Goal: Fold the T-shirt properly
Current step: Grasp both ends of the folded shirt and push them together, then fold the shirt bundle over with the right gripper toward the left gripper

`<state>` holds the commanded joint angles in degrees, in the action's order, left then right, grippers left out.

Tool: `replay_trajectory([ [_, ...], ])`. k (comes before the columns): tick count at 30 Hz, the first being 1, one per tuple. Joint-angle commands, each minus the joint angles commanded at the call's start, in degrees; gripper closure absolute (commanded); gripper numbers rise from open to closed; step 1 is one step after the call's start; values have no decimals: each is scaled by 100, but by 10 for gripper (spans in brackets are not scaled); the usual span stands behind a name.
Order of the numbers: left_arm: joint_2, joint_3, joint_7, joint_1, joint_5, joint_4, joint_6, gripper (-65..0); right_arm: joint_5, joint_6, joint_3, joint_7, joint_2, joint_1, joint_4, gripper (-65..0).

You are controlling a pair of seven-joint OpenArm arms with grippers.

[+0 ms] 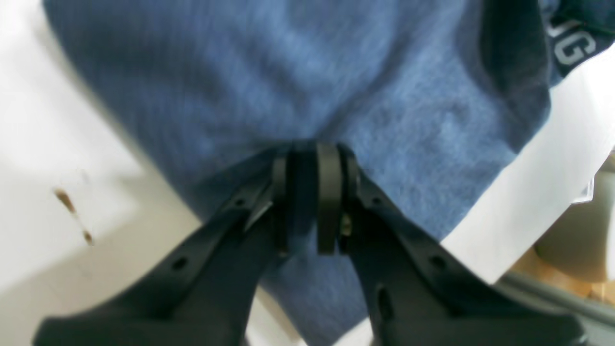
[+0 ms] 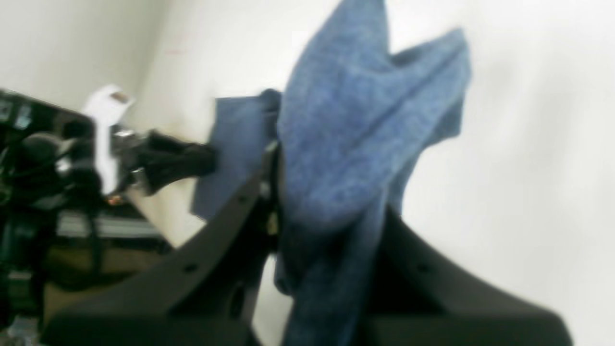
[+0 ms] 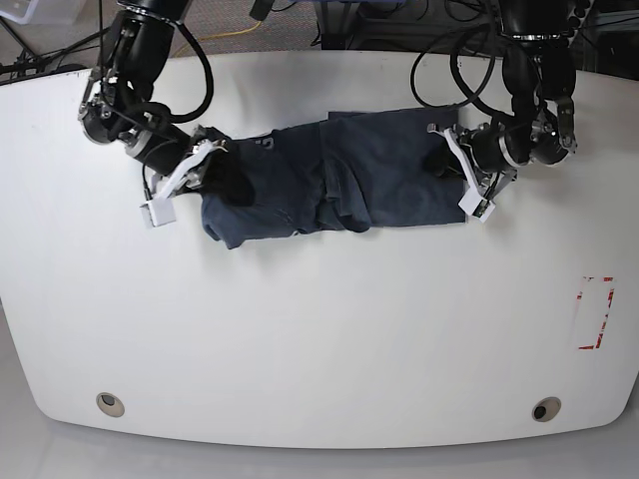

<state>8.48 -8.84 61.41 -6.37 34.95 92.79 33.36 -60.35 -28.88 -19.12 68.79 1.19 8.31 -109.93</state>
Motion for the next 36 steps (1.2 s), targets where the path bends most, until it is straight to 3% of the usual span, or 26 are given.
replay_trajectory([
  [4, -237, 9, 0, -26, -484, 0, 9, -79, 35, 9, 589, 0, -413, -114, 9, 0],
  [9, -281, 9, 0, -123, -554, 0, 26, -78, 53, 18, 1064, -9, -721, -290, 176, 0],
  [19, -396, 0, 0, -158, -554, 9, 35, -76, 53, 9, 1600, -220, -651, -870, 1336, 0],
  [23, -396, -9, 0, -141, -545, 18, 44, -79, 53, 9, 2031, -484, -246, -1152, 1741, -140],
  [27, -404, -185, -35, -132, -545, 290, 53, -82, 53, 9, 2479, -756, 114, -1257, 1890, -352],
  [29, -501, -378, -44, -141, -440, 492, 53, -82, 53, 9, 2629, -765, 211, -1257, 1890, -426],
  [33, -563, -993, -44, -158, 396, 862, 53, -83, 53, 9, 2910, -782, 246, -1310, 1908, -457],
  [36, -360, -1336, -26, -255, 1064, 1064, 53, -83, 105, 9, 3182, -800, 229, -1327, 1934, -457],
])
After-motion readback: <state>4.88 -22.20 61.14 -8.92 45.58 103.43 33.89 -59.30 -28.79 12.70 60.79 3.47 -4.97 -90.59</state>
